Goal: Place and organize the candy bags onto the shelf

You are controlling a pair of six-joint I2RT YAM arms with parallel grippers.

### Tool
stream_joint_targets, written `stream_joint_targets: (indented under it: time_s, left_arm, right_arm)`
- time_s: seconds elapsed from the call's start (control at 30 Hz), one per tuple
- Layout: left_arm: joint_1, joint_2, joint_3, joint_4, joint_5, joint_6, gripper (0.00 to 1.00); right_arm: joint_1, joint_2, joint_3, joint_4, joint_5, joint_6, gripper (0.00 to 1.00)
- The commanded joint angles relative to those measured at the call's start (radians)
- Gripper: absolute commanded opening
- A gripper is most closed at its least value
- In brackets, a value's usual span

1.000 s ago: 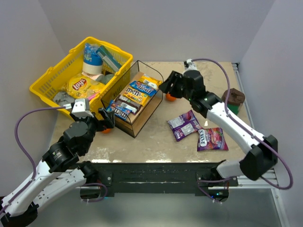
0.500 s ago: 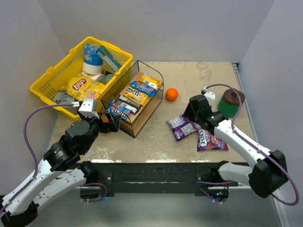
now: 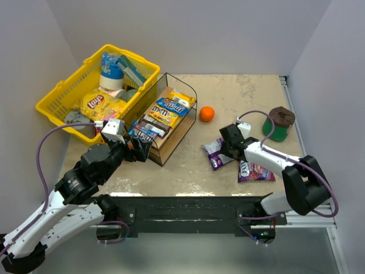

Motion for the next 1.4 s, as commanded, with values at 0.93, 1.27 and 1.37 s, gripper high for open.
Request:
stream_joint_targets:
  time_s: [0.93, 1.27, 1.37]
  left_arm:
    - [-0.002, -0.015, 0.009, 0.024, -0.035, 0.011, 1.0]
    - [-0.002, -0.011, 0.011, 0.022, -0.038, 0.01, 1.0]
    - [-0.002, -0.005, 0.011, 0.024, -0.038, 0.011, 1.0]
  right_arm:
    - [0.123, -0.347, -0.101, -0.018, -0.142, 0.134, 0.7]
    - [-0.013, -0.306, -0.193, 0.182, -0.366, -0.085, 0.68]
    - [-0.013, -0.266, -0.207, 0.236, -0.429, -0.094, 0.68]
